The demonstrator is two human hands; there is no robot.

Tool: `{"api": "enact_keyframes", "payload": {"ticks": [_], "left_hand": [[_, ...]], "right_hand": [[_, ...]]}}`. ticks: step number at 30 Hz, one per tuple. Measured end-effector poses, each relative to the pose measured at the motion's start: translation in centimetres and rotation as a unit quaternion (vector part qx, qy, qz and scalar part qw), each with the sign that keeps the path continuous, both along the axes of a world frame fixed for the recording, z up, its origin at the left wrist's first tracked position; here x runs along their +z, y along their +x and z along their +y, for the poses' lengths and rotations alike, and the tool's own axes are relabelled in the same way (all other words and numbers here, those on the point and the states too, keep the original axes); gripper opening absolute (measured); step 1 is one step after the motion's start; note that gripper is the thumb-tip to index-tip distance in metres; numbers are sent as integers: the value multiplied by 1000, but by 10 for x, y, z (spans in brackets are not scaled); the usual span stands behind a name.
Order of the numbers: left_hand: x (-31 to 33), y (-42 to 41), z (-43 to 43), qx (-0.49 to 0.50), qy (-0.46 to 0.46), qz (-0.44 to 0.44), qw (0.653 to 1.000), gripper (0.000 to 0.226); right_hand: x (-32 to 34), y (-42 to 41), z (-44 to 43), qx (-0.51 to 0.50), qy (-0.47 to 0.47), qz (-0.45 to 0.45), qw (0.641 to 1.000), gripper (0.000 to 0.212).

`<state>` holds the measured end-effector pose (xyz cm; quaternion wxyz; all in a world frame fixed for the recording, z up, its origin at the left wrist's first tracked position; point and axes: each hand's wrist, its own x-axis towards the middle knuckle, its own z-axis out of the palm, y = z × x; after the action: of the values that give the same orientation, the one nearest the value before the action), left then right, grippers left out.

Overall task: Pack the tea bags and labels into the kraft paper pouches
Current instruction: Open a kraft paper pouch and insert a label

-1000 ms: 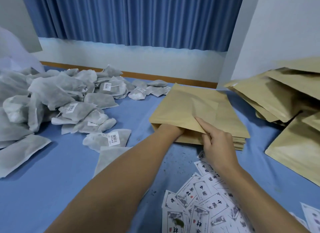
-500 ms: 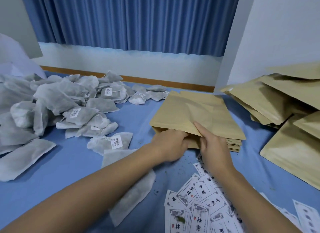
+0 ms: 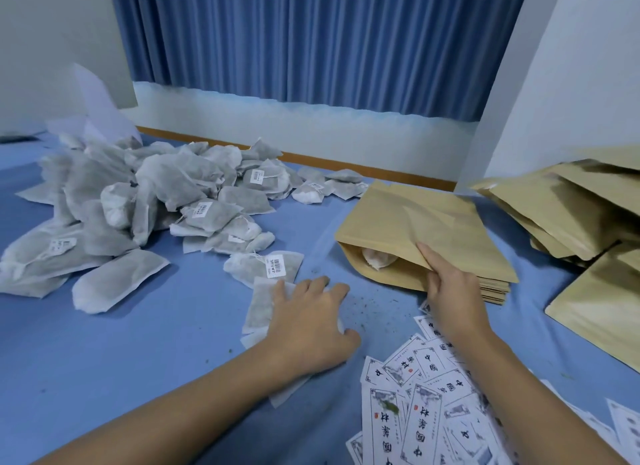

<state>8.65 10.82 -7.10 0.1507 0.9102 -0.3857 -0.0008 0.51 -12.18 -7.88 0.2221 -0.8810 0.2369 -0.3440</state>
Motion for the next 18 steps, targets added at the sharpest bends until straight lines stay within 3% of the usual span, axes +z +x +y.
{"api": "enact_keyframes", "payload": {"ticks": [4,8,13,16,18], "left_hand": [[4,-5,0,-105,-61,9,993,73],[-1,-15,0,-78,-105,-155,979,44],[-4,-16,-19,-69,-56,-30,996,42],[0,-8,-27,-94,-91,22,991,45],[8,-7,-32,-136,-162,22,977,52]], "right_hand": [[-1,0,0,1,-4,4,1000,63],[-3,0,-1,-1,-7,0,1000,64],[-1,0,0,-5,-8,8,1000,63],[-2,0,-2,-5,-5,7,1000,63],[-2,0,-2,-2,-3,6,1000,62]]}}
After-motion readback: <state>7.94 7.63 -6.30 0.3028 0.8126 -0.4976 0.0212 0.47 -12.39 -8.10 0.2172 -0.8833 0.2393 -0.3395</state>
